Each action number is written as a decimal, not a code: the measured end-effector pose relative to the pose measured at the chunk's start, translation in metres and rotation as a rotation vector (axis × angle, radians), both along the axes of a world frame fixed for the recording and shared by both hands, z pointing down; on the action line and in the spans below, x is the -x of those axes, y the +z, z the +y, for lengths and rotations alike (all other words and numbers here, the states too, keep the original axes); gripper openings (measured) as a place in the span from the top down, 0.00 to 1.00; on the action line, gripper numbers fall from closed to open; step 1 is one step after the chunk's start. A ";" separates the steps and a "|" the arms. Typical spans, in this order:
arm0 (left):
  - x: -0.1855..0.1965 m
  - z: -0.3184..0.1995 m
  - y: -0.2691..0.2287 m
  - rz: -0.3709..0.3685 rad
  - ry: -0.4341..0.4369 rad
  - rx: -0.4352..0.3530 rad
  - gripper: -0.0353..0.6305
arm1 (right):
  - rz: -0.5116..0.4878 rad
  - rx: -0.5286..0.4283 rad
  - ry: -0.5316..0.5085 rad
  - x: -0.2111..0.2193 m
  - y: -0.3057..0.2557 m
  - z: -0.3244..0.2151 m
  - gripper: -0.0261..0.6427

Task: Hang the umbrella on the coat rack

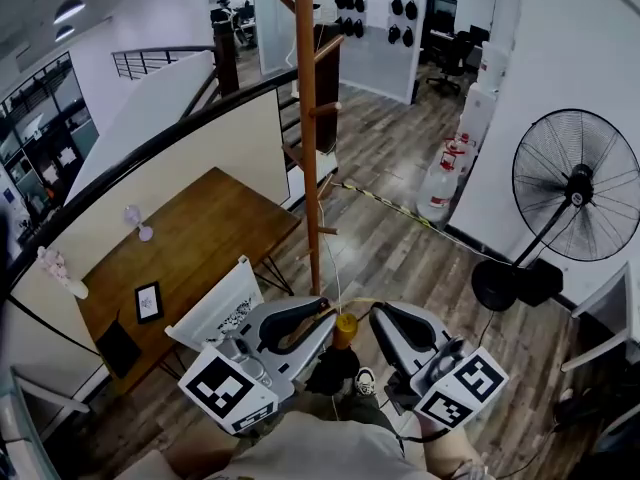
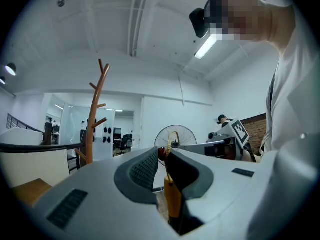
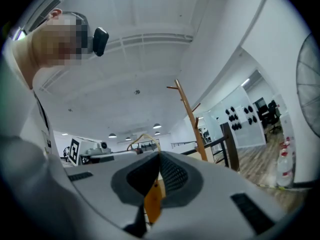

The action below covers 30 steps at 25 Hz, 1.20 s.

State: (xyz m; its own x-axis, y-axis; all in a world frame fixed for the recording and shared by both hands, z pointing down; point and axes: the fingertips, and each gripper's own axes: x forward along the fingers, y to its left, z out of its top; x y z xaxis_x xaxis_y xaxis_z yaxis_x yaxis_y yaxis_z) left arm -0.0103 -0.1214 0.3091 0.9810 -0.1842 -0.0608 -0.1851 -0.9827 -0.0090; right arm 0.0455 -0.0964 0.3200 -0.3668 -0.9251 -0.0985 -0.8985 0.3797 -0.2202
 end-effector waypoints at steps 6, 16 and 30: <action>-0.050 -0.054 -0.014 0.031 -0.058 0.063 0.86 | -0.012 -0.020 -0.095 -0.054 -0.017 -0.057 0.95; -0.120 -0.132 -0.022 0.036 -0.264 0.056 0.86 | 0.012 -0.016 -0.282 -0.131 -0.027 -0.144 0.95; -0.148 -0.174 -0.019 0.012 -0.450 0.041 0.86 | -0.010 -0.028 -0.477 -0.159 -0.023 -0.199 0.95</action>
